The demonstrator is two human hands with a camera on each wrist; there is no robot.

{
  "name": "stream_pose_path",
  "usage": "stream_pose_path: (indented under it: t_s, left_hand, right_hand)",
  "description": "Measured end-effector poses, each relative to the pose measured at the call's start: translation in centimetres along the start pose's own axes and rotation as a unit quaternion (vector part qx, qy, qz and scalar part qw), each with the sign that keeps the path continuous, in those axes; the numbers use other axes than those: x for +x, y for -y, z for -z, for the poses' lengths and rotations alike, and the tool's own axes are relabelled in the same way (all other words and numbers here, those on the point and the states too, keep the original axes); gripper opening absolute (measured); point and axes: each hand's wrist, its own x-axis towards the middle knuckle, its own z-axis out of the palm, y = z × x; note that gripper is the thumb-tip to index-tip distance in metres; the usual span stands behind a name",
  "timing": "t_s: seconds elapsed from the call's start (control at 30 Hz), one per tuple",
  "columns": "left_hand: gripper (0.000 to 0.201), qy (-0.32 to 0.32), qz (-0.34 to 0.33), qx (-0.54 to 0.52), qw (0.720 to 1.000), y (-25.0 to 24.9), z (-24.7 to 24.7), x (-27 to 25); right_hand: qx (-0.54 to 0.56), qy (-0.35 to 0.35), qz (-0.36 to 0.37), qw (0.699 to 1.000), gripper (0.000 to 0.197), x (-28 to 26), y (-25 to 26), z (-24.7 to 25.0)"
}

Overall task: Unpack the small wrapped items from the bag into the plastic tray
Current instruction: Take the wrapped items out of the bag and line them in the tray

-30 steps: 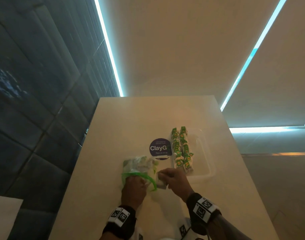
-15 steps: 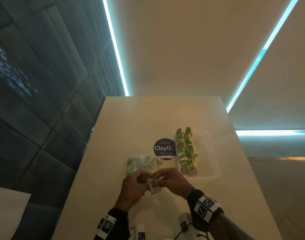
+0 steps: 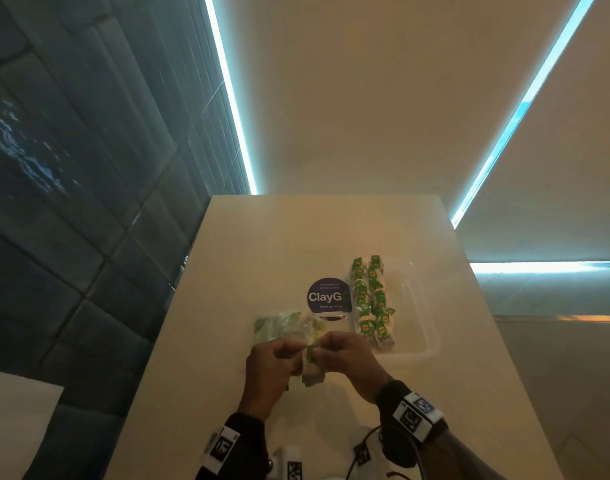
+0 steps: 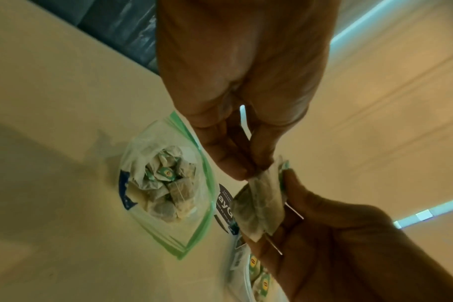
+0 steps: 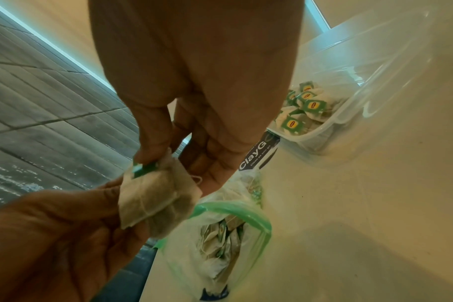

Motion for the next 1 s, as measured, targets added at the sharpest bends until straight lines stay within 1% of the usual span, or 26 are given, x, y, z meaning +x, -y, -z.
stream_pose_path:
  t_s: [0.1, 0.2, 0.27, 0.33, 0.37, 0.4, 0.47, 0.53, 0.57, 0.6, 0.63, 0.67, 0.73, 0.77, 0.8, 0.83, 0.87, 0.9, 0.93, 0.97, 1.0]
  left_hand:
    - [0.018, -0.013, -0.012, 0.007, 1.000, -0.4, 0.0, -0.3]
    - [0.018, -0.016, -0.008, 0.021, 1.000, -0.3, 0.3, -0.4]
    - [0.017, -0.004, -0.008, 0.096, 0.995, 0.5, 0.6, -0.3]
    - [0.018, 0.027, -0.009, 0.214, 0.976, 1.8, 1.0, -0.1]
    - [0.022, 0.040, -0.012, 0.252, 0.967, 2.5, 1.0, 0.1]
    - [0.026, 0.054, -0.018, 0.278, 0.959, 3.2, 0.9, 0.5]
    - [0.037, 0.065, -0.051, 0.325, 0.942, 4.6, 0.4, 1.0]
    - [0.038, 0.049, -0.084, 0.386, 0.917, 6.0, -0.4, 1.7]
    - [0.039, 0.030, -0.096, 0.413, 0.905, 6.7, -0.7, 2.0]
    - [0.042, 0.015, -0.100, 0.432, 0.896, 7.6, -1.0, 2.5]
    - [0.046, 0.030, -0.090, 0.438, 0.894, 9.4, -1.1, 3.5]
    - [0.051, 0.055, -0.089, 0.457, 0.883, 11.3, -1.3, 4.6]
    - [0.055, 0.090, -0.090, 0.509, 0.851, 14.4, -1.5, 7.0]
    - [0.054, 0.095, -0.089, 0.526, 0.841, 14.8, -1.5, 7.7]
    - [0.051, 0.079, -0.093, 0.552, 0.825, 14.1, -1.8, 7.5]
    - [0.048, 0.054, -0.093, 0.558, 0.823, 12.1, -1.9, 6.4]
    - [0.043, 0.078, -0.055, 0.529, 0.843, 9.4, -2.0, 5.3]
    - [0.038, 0.096, -0.034, 0.494, 0.864, 7.0, -2.0, 4.4]
    - [0.038, 0.078, -0.029, 0.478, 0.874, 6.3, -2.1, 4.1]
    - [0.040, 0.040, -0.034, 0.465, 0.884, 6.4, -2.0, 4.2]
    - [0.040, 0.026, -0.023, 0.457, 0.889, 6.5, -1.9, 4.3]
  right_hand:
    - [-0.018, 0.002, -0.014, 1.000, 0.009, -0.1, -0.1, -0.2]
    - [-0.016, -0.012, -0.008, 1.000, 0.011, -0.2, -0.1, -0.2]
    - [0.001, -0.026, -0.005, 1.000, 0.007, -0.3, 0.0, 0.0]
    - [0.016, -0.046, -0.007, 0.999, 0.010, -0.3, 0.0, 0.2]
    - [0.022, -0.054, -0.010, 0.998, 0.015, -0.4, -0.1, 0.4]
    - [0.026, -0.059, -0.014, 0.998, 0.019, -0.4, -0.2, 0.6]
    - [0.031, -0.065, -0.019, 0.997, 0.022, -0.5, -0.2, 0.8]
    - [0.036, -0.071, -0.023, 0.997, 0.021, -0.6, -0.1, 1.0]
    - [0.040, -0.073, -0.026, 0.996, 0.021, -0.7, -0.1, 1.0]
    - [0.043, -0.074, -0.027, 0.996, 0.021, -0.8, 0.0, 1.1]
    - [0.044, -0.074, -0.028, 0.996, 0.021, -0.8, 0.0, 1.1]
    - [0.043, -0.074, -0.028, 0.996, 0.021, -0.9, 0.0, 1.2]
    - [0.044, -0.074, -0.029, 0.996, 0.021, -1.1, 0.0, 1.5]
    - [0.046, -0.074, -0.031, 0.996, 0.021, -1.1, -0.1, 1.6]
    - [0.047, -0.075, -0.032, 0.996, 0.021, -1.2, -0.1, 1.7]
    - [0.046, -0.077, -0.033, 0.995, 0.021, -1.2, -0.1, 1.8]
    - [0.045, -0.079, -0.034, 0.995, 0.020, -1.3, -0.1, 1.9]
    - [0.044, -0.081, -0.035, 0.995, 0.020, -1.3, -0.1, 2.0]
    - [0.043, -0.082, -0.035, 0.995, 0.019, -1.3, -0.2, 2.1]
    - [0.043, -0.083, -0.036, 0.995, 0.019, -1.3, -0.2, 2.2]
    - [0.044, -0.084, -0.037, 0.995, 0.019, -1.4, -0.2, 2.3]
